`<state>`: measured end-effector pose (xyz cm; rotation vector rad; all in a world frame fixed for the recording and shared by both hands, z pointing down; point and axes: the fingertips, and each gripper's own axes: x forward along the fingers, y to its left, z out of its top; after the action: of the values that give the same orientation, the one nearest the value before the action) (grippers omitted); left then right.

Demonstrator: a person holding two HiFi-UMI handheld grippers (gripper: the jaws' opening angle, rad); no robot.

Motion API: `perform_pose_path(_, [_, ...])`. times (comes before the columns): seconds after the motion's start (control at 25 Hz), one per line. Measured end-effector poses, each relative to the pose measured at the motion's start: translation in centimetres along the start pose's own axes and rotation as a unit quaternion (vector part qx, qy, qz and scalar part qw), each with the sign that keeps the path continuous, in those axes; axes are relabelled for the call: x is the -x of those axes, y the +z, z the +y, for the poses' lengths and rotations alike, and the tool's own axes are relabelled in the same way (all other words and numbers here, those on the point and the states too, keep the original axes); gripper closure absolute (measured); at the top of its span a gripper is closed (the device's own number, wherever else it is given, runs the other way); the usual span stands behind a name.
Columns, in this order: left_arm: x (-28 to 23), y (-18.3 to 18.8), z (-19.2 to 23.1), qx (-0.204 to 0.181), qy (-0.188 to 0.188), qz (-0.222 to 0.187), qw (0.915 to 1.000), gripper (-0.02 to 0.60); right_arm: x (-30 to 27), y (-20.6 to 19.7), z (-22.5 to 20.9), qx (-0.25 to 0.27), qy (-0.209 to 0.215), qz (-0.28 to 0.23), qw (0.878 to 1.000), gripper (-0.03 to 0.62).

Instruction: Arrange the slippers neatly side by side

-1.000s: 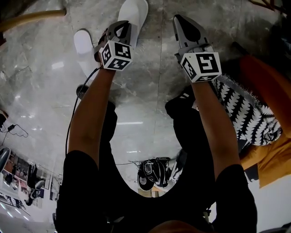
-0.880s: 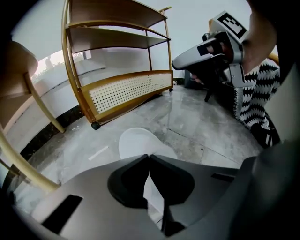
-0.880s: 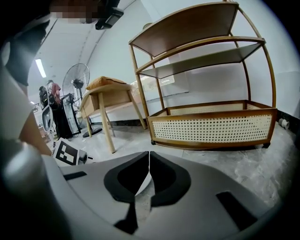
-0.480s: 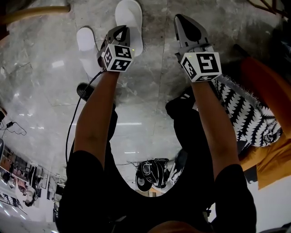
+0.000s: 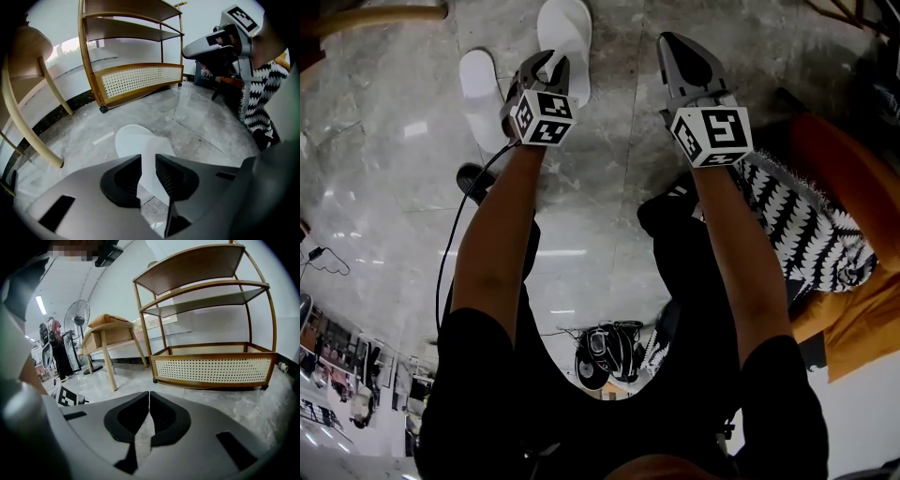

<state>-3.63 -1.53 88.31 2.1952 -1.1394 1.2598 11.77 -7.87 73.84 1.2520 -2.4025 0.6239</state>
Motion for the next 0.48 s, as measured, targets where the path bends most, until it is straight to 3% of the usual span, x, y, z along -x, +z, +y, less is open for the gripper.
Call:
perform_pose_path(0.2, [4.9,3.0,2.3,0.024,0.015,-0.041,0.9988,0.485,1.2,3.6,0.8,0.009,0.003,0.004,1.000,0.562])
perform_pose_path(0.48, [16.6,9.3,6.9,0.069,0.045,-0.126,0.9886,0.539,4.5,12.0,5.8,0.006,0.008,-0.009,1.000,0.562])
